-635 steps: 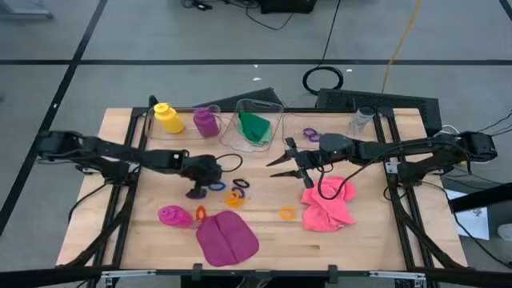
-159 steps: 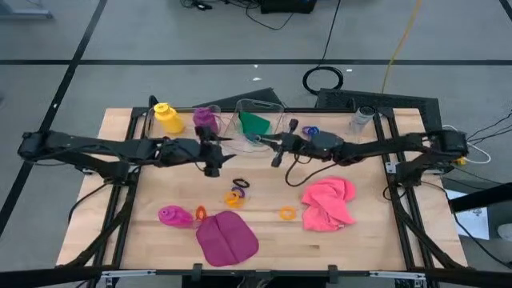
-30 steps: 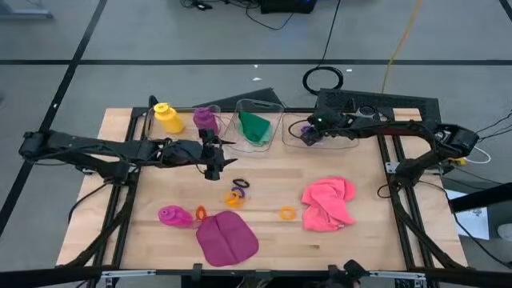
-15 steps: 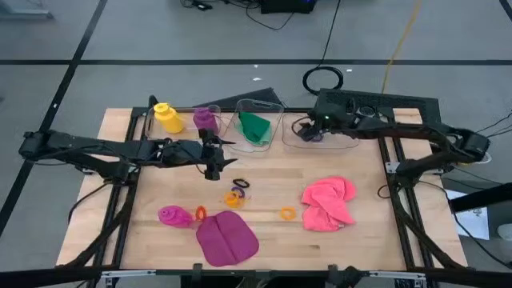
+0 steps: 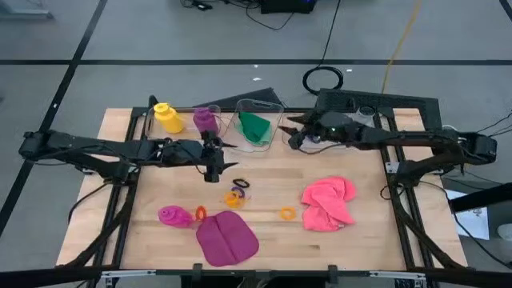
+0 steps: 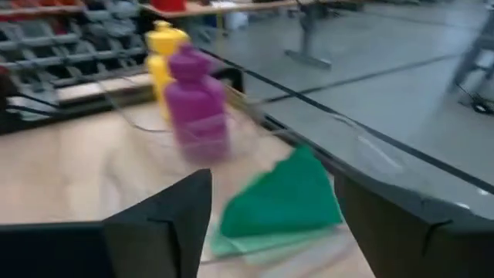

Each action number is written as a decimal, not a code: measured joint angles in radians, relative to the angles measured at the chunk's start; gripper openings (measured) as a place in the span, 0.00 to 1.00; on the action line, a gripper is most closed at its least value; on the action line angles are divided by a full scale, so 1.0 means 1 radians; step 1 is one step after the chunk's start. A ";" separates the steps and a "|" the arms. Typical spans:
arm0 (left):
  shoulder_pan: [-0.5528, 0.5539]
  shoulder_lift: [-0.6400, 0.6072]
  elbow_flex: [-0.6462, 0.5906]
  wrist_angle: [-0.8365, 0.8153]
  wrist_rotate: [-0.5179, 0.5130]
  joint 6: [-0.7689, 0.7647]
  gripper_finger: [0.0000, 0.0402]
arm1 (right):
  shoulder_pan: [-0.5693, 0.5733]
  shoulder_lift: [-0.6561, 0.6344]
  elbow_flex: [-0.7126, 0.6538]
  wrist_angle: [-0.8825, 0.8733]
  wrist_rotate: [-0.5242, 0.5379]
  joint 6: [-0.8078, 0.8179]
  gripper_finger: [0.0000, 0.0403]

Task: Pick & Place Sports Items
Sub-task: Put the black spring keychain into the right transparent bin

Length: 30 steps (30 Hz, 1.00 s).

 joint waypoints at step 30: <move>0.000 0.000 0.000 -0.074 0.350 -0.098 0.71 | 0.225 0.001 0.000 0.145 -0.212 -0.224 0.17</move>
